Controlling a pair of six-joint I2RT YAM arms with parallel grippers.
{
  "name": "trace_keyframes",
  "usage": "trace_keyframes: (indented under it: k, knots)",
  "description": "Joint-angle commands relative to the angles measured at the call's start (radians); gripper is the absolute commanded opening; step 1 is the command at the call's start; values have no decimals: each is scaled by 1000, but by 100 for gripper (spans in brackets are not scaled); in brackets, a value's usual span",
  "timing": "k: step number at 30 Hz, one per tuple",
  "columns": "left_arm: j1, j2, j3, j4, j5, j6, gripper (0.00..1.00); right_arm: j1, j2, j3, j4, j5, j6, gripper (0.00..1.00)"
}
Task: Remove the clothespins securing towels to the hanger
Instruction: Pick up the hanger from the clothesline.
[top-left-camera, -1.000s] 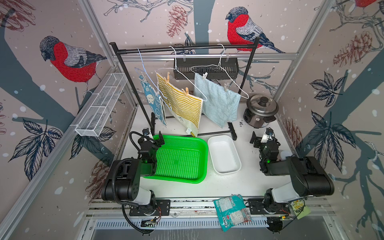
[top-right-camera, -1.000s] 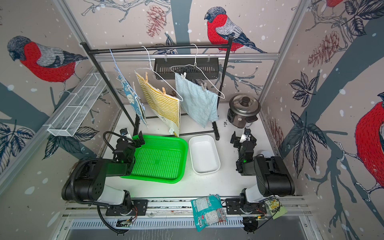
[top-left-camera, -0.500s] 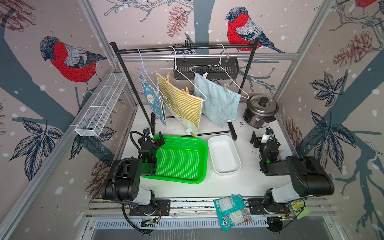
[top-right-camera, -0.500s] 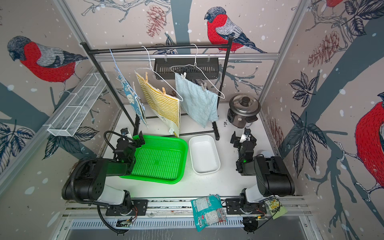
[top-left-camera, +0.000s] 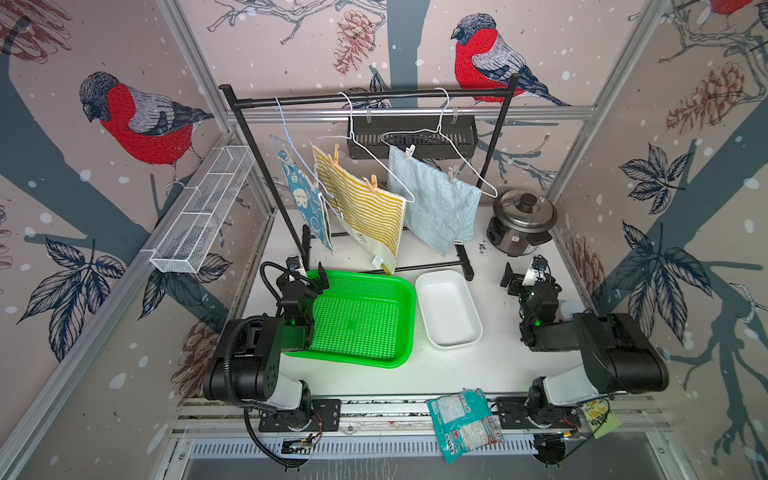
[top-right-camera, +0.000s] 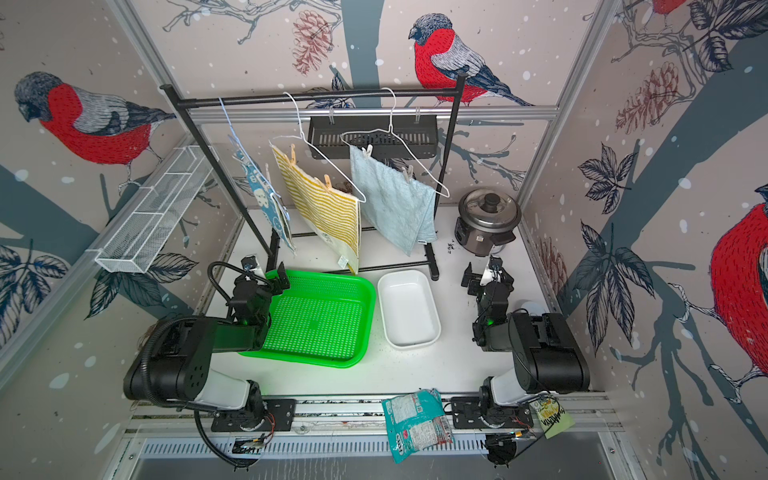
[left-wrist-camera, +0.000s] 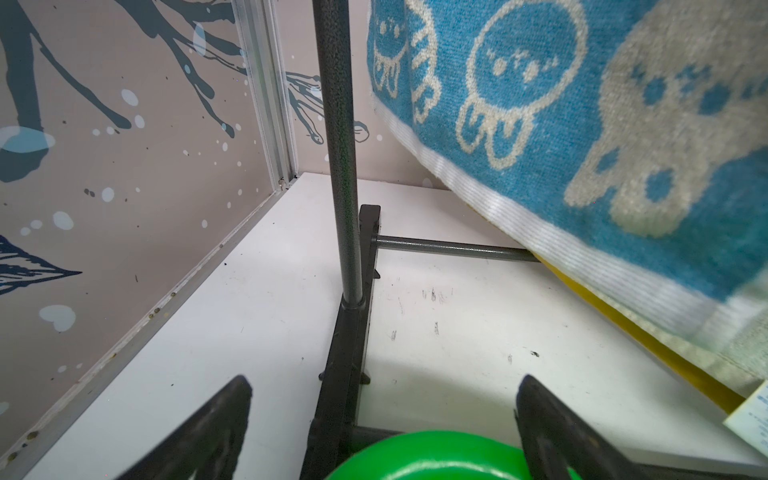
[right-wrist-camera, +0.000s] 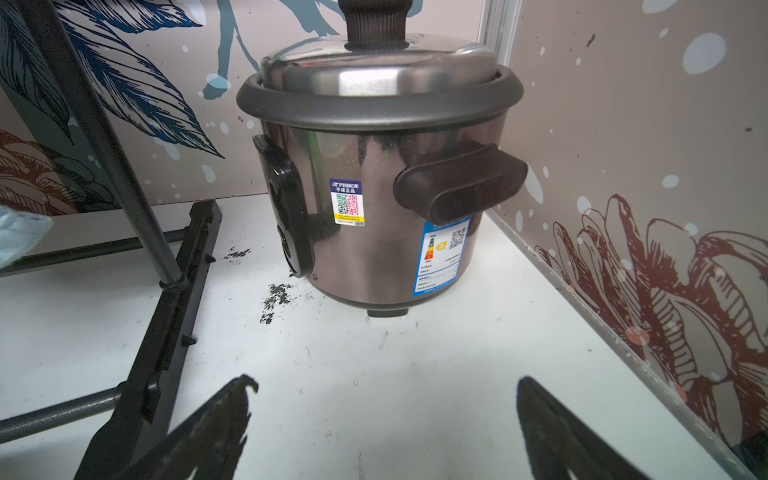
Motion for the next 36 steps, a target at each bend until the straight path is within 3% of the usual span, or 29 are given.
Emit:
trace_keyframes:
  k: [1, 7, 19, 27, 32, 36]
  knots:
    - [-1, -59, 1, -57, -1, -12, 95, -4, -58, 14, -72, -13, 16, 99]
    - [-58, -264, -16, -164, -140, -10, 95, -3, -318, 21, -288, 21, 64, 99]
    - [-60, -706, 67, -664, -160, -323, 95, 2, -765, 139, -768, -30, 236, 100]
    - [-60, -812, 230, -970, -57, -432, 96, 4, -833, 276, -951, -204, 354, 100]
    - [-60, -774, 348, -1070, 74, -469, 97, 25, -799, 327, -927, -387, 411, 100]
    - [-60, -710, 450, -1124, 181, -486, 96, 98, -738, 402, -954, -473, 377, 100]
